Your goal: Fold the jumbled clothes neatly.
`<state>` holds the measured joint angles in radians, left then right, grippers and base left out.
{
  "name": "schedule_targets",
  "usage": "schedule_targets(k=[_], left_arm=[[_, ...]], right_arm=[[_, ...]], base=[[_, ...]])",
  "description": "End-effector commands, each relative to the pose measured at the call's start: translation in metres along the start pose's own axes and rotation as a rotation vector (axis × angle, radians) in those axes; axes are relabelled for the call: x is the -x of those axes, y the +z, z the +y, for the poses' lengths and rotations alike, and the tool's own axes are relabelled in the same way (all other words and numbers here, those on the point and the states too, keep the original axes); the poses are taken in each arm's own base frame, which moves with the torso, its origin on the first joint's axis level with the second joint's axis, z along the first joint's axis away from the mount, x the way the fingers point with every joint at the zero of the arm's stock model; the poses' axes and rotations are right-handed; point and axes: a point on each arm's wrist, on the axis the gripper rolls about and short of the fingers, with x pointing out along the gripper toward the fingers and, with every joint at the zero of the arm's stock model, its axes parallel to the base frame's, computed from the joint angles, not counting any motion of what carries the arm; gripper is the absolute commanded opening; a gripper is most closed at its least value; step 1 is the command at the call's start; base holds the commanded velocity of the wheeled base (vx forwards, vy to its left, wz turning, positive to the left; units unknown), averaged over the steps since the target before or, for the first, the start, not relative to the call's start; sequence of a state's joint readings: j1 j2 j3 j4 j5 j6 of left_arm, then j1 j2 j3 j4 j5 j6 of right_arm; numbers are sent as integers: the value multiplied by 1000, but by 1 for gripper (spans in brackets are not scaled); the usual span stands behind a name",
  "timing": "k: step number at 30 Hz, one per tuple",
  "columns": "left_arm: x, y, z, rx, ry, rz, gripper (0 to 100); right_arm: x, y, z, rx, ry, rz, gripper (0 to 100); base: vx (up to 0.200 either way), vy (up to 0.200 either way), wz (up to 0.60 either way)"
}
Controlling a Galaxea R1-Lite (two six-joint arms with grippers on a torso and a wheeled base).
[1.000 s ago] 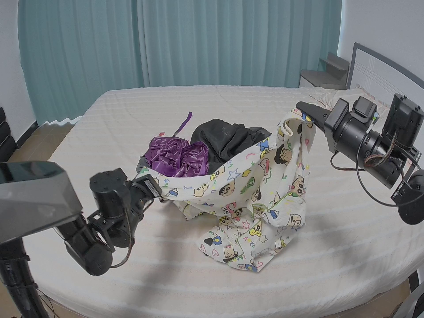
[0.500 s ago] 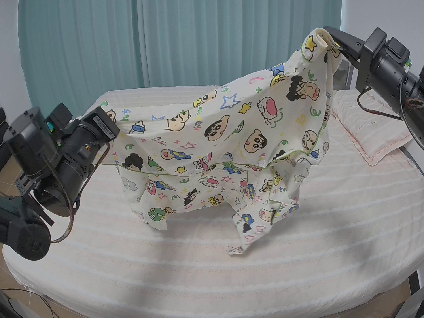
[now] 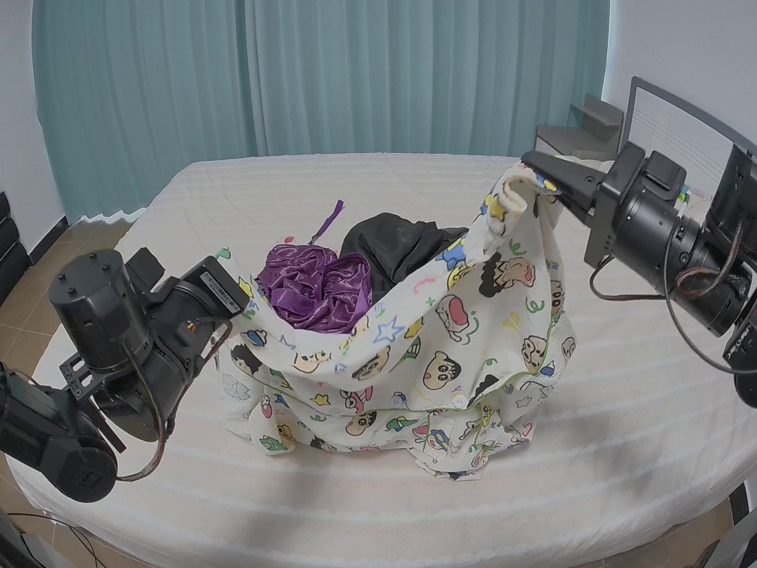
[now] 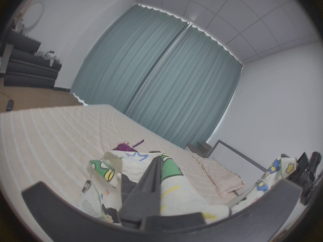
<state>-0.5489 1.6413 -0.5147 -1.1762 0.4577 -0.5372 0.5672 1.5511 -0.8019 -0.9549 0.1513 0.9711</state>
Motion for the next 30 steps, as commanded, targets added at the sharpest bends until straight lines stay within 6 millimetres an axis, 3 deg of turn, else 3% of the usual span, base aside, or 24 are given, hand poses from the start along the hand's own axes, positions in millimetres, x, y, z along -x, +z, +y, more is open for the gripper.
schedule_targets(k=[1,16,30], left_arm=[[1,-20,-2,18,-4,70,0],[11,-30,3,60,2,117,0],[11,-29,3,62,5,113,0]], right_arm=[[-7,-23,-12,-37,-23,71,0],[-6,-41,-29,-51,-73,115,0],[-3,-39,-26,-43,-44,90,0]], base=[[0,0,0],[0,0,0],[-200,0,0]])
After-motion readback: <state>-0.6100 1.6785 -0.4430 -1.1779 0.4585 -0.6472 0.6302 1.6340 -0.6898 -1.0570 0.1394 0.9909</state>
